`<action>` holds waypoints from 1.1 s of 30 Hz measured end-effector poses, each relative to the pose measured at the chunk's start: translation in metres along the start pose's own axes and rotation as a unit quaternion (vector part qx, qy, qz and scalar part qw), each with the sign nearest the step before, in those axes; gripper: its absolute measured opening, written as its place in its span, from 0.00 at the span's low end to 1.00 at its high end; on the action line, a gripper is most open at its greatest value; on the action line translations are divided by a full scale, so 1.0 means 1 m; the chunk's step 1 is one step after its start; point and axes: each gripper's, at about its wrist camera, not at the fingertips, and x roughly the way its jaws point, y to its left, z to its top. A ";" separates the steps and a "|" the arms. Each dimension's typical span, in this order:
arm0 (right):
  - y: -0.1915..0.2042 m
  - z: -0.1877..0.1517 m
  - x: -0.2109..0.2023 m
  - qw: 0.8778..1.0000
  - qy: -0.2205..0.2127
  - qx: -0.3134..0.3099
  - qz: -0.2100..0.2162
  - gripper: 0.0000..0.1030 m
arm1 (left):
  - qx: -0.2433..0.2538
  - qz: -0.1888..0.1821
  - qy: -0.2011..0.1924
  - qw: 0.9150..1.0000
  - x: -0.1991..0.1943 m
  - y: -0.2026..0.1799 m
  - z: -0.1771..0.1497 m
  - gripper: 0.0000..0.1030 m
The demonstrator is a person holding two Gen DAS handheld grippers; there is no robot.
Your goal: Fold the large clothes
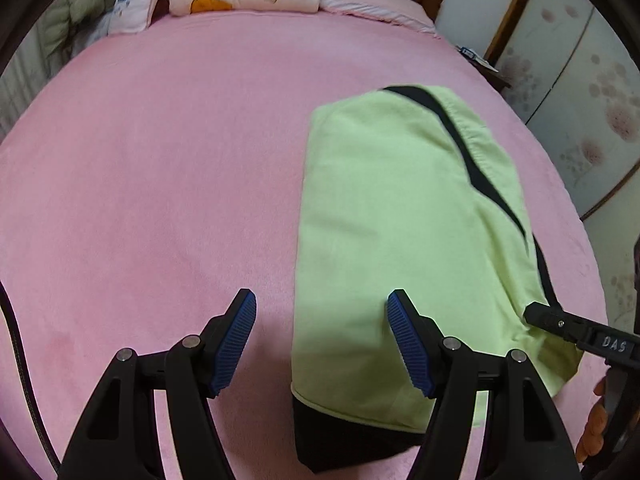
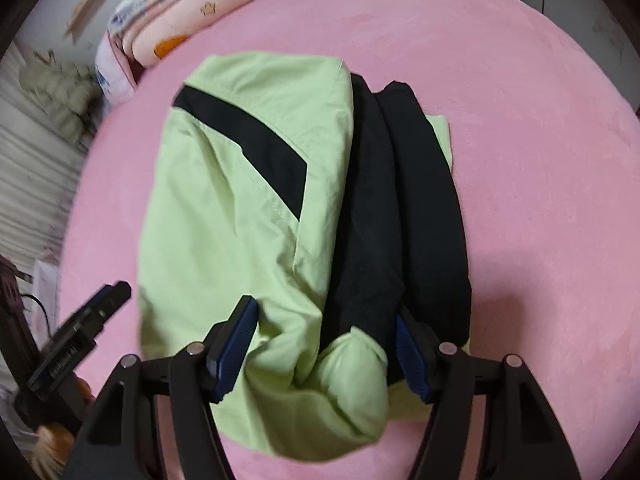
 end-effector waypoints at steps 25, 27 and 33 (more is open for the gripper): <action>-0.041 -0.040 0.024 0.993 -0.069 -0.010 -0.091 0.15 | 0.082 0.000 0.007 0.997 0.019 -0.043 -0.029 0.74; -0.037 -0.037 0.023 0.993 -0.062 -0.022 -0.101 0.16 | 0.064 -0.004 0.020 0.998 0.019 -0.039 -0.028 0.80; -0.024 -0.031 0.010 0.994 -0.054 -0.021 -0.096 0.23 | 0.047 -0.003 0.033 0.998 0.015 -0.036 -0.029 0.85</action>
